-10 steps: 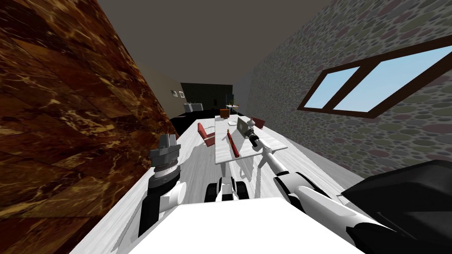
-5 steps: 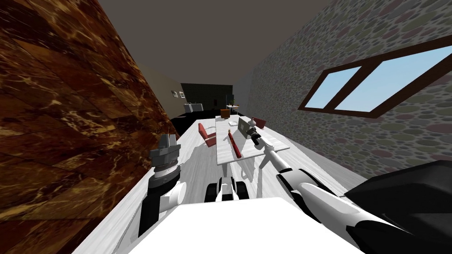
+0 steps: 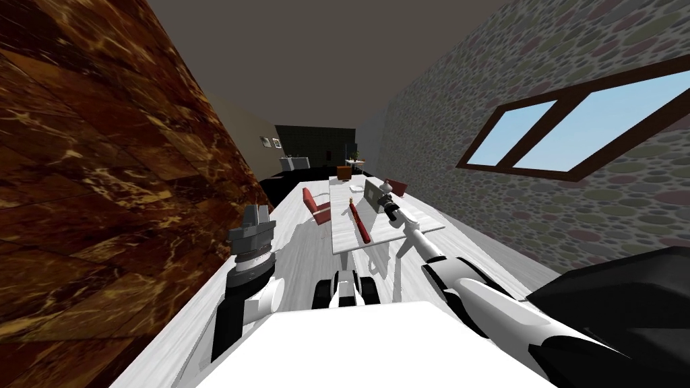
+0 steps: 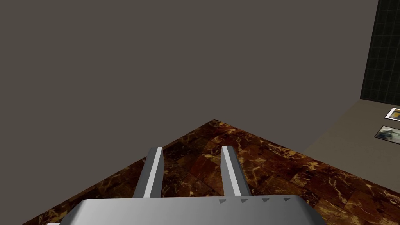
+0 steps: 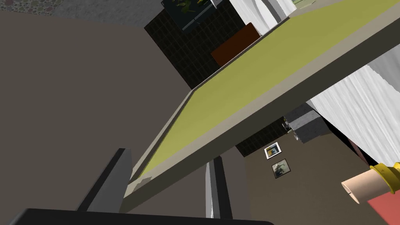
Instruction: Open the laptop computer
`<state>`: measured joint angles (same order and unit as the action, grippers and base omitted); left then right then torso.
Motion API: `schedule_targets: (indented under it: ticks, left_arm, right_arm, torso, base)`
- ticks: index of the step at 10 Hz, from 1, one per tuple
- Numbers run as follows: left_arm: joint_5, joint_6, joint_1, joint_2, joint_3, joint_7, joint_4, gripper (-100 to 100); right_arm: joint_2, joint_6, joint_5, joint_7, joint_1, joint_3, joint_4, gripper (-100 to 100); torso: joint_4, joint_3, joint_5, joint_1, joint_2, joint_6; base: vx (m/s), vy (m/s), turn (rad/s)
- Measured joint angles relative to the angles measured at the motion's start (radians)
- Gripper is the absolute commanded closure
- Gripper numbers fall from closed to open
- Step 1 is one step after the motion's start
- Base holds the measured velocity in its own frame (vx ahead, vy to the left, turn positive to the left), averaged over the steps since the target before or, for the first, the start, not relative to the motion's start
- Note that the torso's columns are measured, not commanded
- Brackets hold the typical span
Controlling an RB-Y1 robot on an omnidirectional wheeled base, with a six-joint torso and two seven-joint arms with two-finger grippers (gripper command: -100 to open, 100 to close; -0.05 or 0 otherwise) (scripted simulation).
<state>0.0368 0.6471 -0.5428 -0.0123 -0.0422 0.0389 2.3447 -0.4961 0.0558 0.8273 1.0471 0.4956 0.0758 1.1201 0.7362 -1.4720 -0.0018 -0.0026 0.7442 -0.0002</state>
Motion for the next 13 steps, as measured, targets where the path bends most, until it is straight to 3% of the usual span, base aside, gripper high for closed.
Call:
schedule_targets:
  ticks: [1,8,10,13]
  left_arm:
    - [0.0,0.0,0.0,0.0,0.0,0.0,0.0,0]
    - [0.0,0.0,0.0,0.0,0.0,0.0,0.0,0]
    - [0.0,0.0,0.0,0.0,0.0,0.0,0.0,0]
    - [0.0,0.0,0.0,0.0,0.0,0.0,0.0,0]
  right_arm:
    - [0.004,0.0,0.0,0.0,0.0,0.001,0.002,100]
    - [-0.02,0.056,-0.159,-0.166,0.096,0.05,-0.118,100]
    - [-0.02,0.065,-0.194,-0.209,0.127,0.054,-0.162,100]
    - [-0.004,0.055,-0.233,-0.251,0.138,0.048,-0.187,100]
  torso:
    - [0.001,-0.003,0.003,0.004,-0.005,0.002]
    - [0.001,-0.005,0.002,0.002,-0.008,0.002]
    - [0.001,-0.005,0.001,0.001,-0.008,0.001]
    - [-0.001,-0.007,-0.001,-0.003,-0.011,0.001]
  base:
    - [-0.039,-0.095,0.132]
    - [-0.035,-0.125,0.096]
    - [-0.021,-0.083,0.057]
    - [0.004,-0.106,0.027]
